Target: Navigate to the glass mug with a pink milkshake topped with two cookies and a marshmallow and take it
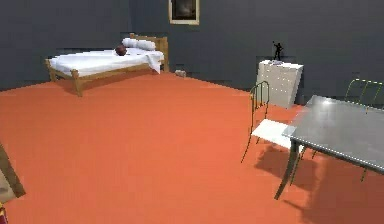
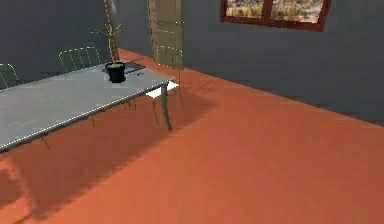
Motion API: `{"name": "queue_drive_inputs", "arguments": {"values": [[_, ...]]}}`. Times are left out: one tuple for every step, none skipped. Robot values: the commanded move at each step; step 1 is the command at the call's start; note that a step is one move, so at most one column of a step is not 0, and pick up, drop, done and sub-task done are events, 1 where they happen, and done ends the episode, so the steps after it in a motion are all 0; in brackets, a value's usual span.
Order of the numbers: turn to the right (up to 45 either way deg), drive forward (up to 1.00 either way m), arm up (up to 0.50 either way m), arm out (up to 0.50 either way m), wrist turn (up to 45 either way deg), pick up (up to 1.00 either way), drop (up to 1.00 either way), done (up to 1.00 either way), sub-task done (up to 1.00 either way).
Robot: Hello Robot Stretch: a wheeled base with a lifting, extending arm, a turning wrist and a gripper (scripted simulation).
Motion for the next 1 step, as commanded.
{"name": "queue_drive_inputs", "arguments": {"values": [[-27.0, 0.00, 0.00, 0.00, 0.0, 0.00, 0.00, 0.00, 0.00]]}}
